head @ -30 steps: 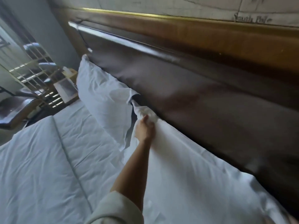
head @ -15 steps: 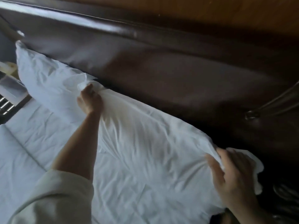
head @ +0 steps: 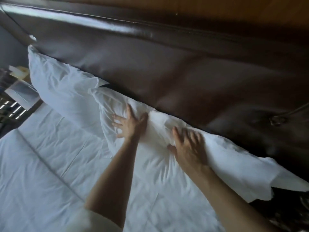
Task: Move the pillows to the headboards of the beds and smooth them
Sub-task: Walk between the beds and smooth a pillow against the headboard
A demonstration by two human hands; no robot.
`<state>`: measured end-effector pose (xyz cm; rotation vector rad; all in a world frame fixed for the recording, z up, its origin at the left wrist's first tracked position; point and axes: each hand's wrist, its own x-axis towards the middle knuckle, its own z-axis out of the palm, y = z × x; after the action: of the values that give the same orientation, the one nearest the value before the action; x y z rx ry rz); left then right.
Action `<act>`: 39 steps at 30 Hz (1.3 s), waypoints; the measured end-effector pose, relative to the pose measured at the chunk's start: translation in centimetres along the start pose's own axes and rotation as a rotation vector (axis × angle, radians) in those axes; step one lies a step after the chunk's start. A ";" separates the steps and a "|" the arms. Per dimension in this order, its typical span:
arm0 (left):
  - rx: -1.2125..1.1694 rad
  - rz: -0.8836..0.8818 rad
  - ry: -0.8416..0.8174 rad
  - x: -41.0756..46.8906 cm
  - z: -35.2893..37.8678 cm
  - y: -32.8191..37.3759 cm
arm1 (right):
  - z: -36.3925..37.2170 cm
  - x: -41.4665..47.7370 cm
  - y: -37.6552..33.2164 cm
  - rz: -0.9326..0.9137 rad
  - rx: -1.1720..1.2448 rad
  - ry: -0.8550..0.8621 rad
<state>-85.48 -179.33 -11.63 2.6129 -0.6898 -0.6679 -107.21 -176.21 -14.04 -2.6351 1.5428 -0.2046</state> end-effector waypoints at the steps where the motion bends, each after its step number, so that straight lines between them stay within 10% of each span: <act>1: 0.005 0.005 0.007 0.1 0.0 -0.1 | 0.1 -0.3 -0.4 -0.029 0.022 0.015; 17: -0.127 0.088 -0.021 -3.1 -1.6 2.8 | -8.0 -3.6 1.3 -0.018 0.318 0.318; 34: 0.198 0.532 -0.029 -15.5 6.0 -2.8 | -3.2 -10.8 8.9 -0.042 -0.003 0.111; 39: 0.340 0.704 -0.073 -20.2 7.4 -4.2 | -5.1 -16.2 13.4 0.234 0.003 -0.040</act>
<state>-103.38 -166.66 -12.49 2.3604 -1.7532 -0.4461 -127.36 -168.64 -12.01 -2.4126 1.8167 -0.1371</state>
